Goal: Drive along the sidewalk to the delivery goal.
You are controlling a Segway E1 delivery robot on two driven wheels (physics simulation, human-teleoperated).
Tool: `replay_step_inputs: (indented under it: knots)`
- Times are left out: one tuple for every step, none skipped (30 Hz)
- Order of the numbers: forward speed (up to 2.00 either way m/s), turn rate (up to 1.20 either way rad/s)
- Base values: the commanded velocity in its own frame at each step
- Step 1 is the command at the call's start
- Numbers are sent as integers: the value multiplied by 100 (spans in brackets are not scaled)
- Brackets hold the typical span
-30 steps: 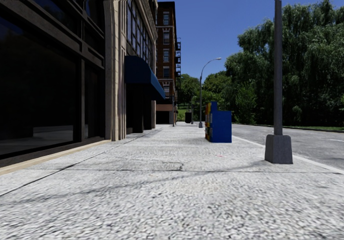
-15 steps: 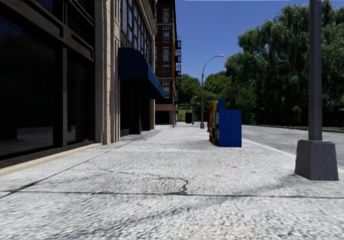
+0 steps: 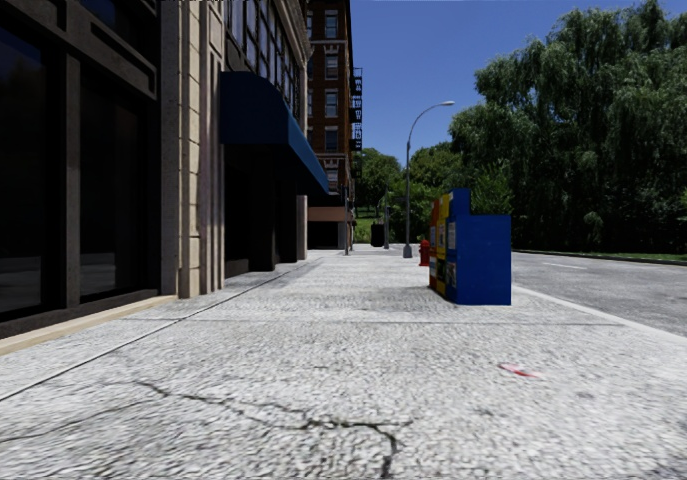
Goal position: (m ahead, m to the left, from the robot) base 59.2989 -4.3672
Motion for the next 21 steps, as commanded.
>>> replay_step_inputs:
  knots:
    - [190,0]
    - [189,0]
    - [189,0]
    - [189,0]
    - [189,0]
    - [189,0]
    - [189,0]
    - [189,0]
    - [189,0]
    - [189,0]
    - [189,0]
    - [189,0]
    - [189,0]
    - [189,0]
    - [189,0]
    - [189,0]
    - [189,0]
    - [189,0]
    - [189,0]
    - [189,0]
    - [189,0]
